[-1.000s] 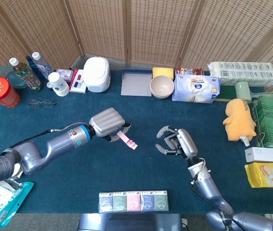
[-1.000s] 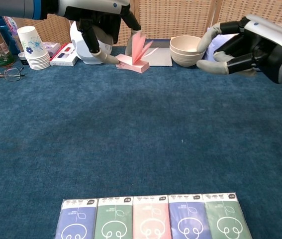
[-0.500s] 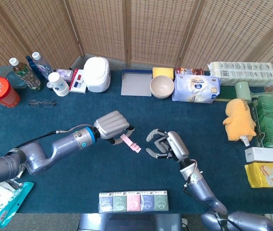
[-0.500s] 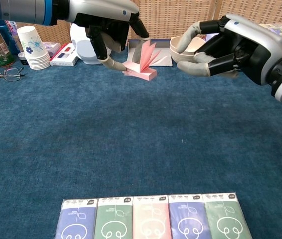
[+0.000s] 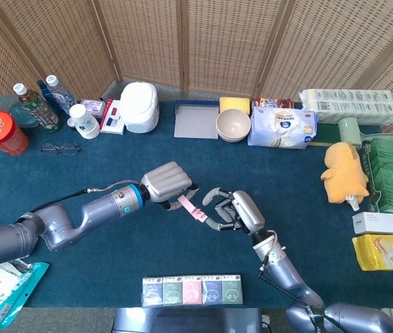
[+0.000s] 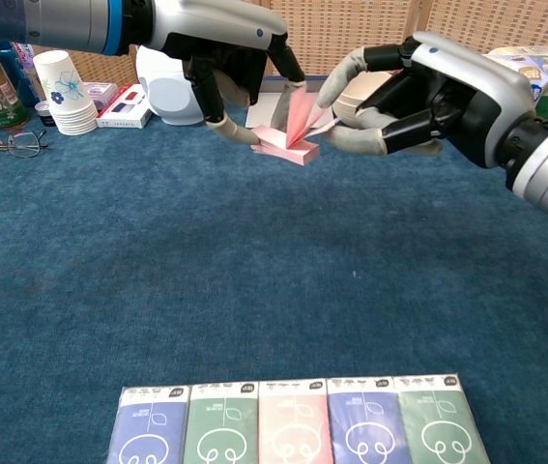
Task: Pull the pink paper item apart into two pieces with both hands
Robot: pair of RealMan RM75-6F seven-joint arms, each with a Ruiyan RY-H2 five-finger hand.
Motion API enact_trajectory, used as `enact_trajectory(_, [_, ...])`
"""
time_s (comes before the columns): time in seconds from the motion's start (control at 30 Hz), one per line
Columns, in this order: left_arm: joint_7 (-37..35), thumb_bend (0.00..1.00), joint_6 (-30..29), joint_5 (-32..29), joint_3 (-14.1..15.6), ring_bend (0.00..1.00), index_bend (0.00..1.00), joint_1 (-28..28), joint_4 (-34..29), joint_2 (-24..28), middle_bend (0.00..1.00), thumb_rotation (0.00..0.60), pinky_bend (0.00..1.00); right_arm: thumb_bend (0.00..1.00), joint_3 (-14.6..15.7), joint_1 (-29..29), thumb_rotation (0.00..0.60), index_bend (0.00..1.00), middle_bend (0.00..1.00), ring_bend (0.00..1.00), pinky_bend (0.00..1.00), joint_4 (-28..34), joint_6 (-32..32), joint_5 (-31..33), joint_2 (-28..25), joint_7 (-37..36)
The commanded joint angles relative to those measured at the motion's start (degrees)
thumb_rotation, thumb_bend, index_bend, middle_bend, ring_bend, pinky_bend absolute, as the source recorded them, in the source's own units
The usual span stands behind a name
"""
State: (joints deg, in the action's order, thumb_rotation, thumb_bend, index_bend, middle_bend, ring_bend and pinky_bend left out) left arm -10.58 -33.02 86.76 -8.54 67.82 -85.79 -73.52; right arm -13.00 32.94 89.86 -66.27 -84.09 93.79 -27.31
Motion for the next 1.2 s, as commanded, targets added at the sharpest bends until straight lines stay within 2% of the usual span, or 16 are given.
enact_trajectory(0.03, [0.1, 0.39, 0.1, -0.3, 0.1, 1.0, 0.65, 0.3, 0.1, -0.2, 1.0, 0.6, 1.0, 0.31, 0.0, 0.3, 0.6, 0.49, 1.0, 1.0, 1.0, 0.2, 0.1, 0.2, 0.2, 0.3])
enact_trajectory(0.5, [0.2, 0.39, 0.3, -1.0, 0.7, 1.0, 0.66, 1.0, 0.4, -0.6, 1.0, 0.6, 1.0, 0.33, 0.1, 1.2, 0.6, 0.53, 1.0, 1.0, 1.0, 0.5, 0.3, 0.7, 0.5, 1.1])
enact_trajectory(1.2, [0.0, 0.39, 1.6, -2.0, 1.4, 1.0, 0.66, 2.3, 1.2, -1.4, 1.0, 0.6, 1.0, 0.35, 0.5, 2.5, 0.6, 0.52, 1.0, 1.0, 1.0, 1.2, 1.3, 1.2, 0.6, 2.1])
